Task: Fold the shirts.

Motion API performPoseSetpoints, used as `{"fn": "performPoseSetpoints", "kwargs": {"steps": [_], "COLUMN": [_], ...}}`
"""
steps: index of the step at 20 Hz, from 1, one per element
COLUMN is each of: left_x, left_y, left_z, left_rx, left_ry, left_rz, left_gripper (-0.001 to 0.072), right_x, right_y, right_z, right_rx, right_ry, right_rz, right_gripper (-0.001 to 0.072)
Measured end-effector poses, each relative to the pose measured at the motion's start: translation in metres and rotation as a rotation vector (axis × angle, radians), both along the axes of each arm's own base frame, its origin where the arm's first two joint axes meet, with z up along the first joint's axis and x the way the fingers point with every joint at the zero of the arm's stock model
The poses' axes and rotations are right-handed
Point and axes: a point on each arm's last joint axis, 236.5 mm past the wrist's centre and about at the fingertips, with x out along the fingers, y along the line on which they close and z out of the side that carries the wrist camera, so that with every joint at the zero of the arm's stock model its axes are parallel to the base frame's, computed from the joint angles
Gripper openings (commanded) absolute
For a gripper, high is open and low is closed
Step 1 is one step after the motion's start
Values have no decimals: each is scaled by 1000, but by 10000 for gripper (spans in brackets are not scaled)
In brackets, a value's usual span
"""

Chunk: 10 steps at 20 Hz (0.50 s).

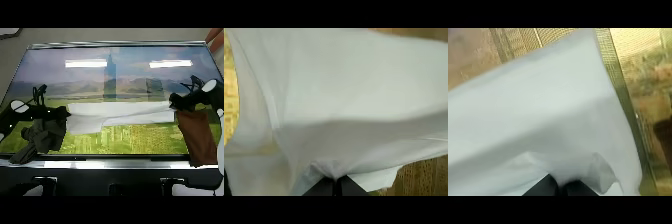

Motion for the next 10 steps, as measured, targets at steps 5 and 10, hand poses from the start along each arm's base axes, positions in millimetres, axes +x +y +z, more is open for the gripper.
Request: {"fn": "performPoseSetpoints", "kwargs": {"steps": [5, 10], "left_x": [58, 67], "left_y": [4, 1], "left_z": [-15, -49], "left_rx": [2, -3], "left_ry": [4, 91], "left_rz": [28, 24], "left_gripper": [24, 509], "right_x": [26, 28], "right_y": [1, -3], "right_z": [-35, -55], "right_rx": [17, 19], "right_ry": [67, 112], "right_rz": [-60, -83], "right_gripper": [42, 568]}}
